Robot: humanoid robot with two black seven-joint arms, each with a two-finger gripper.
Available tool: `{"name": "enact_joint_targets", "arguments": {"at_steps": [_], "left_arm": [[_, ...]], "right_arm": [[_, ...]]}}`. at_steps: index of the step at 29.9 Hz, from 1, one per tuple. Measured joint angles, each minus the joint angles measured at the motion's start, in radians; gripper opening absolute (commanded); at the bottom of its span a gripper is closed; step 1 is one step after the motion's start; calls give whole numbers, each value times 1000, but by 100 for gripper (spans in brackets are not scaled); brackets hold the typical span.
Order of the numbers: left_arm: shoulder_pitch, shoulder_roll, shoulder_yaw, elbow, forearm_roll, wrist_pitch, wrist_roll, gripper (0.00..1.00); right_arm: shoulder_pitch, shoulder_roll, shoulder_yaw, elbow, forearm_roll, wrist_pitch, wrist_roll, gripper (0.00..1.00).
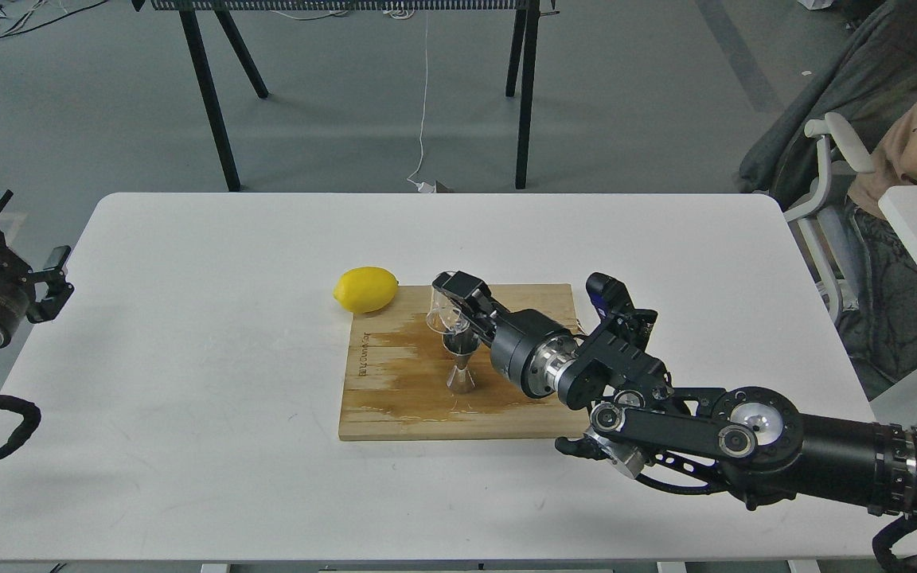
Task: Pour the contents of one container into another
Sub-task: 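Tilt the glass with the right gripper to pour into the jigger, then raise the glass upright and move it back toward its spot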
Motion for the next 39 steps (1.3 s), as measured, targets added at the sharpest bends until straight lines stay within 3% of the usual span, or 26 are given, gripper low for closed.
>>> {"name": "enact_joint_targets", "arguments": {"at_steps": [39], "left_arm": [[0,2,0,3,0,0,0,99]], "right_arm": [[72,-43,-105,4,-91,0,32,45]]}}
